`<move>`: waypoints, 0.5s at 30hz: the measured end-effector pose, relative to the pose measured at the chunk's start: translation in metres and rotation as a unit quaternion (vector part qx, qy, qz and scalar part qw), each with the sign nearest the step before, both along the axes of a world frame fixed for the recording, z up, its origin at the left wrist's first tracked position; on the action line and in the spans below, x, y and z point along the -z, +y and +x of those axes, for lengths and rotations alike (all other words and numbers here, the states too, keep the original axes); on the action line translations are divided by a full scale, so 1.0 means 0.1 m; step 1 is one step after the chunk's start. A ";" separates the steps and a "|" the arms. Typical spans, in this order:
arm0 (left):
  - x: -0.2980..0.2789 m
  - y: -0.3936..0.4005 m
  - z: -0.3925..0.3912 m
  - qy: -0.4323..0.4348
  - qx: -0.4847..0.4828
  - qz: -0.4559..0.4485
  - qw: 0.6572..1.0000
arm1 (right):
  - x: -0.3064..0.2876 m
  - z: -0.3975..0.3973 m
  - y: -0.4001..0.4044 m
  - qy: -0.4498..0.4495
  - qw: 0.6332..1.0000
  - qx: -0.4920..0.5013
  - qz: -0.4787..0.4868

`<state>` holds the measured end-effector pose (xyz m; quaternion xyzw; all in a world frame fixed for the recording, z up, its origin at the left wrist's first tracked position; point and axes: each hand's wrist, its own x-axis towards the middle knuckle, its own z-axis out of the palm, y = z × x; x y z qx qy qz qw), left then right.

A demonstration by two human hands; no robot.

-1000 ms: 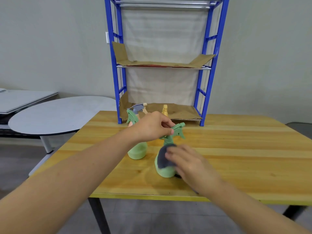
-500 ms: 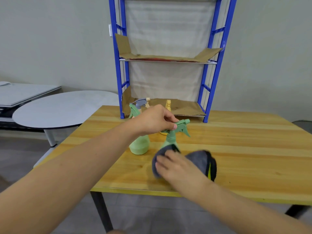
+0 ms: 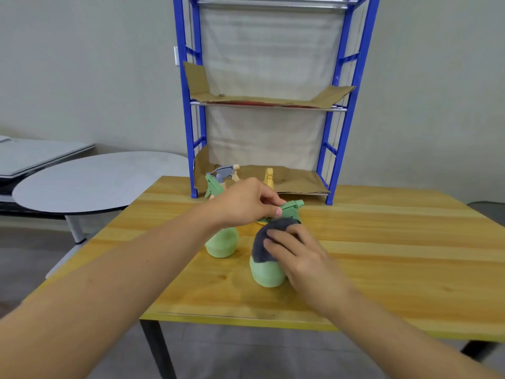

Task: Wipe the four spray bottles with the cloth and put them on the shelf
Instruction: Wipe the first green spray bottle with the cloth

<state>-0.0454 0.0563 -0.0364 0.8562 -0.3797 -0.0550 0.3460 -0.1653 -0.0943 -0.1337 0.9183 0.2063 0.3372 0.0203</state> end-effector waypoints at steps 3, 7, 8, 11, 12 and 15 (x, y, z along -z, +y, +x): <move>0.00 -0.01 0.01 0.010 -0.001 -0.004 1.000 | 0.15 -0.09 -0.02 0.042 0.997 -0.053 -0.043; 0.00 -0.02 0.04 0.024 0.002 0.000 1.000 | 0.29 -0.15 -0.10 0.088 0.990 -0.096 -0.062; 0.01 -0.02 0.05 0.027 0.003 -0.004 1.000 | 0.25 -0.10 -0.16 0.042 0.995 -0.079 0.032; 0.04 -0.01 0.07 0.032 0.007 -0.021 0.999 | 0.23 -0.07 -0.22 -0.005 0.983 -0.049 0.175; 0.04 0.00 0.07 0.035 0.008 -0.025 0.999 | 0.33 -0.10 -0.23 0.029 0.989 -0.071 0.126; 0.01 0.01 0.07 0.042 0.017 -0.023 0.999 | 0.43 -0.22 -0.25 0.134 0.984 -0.118 -0.008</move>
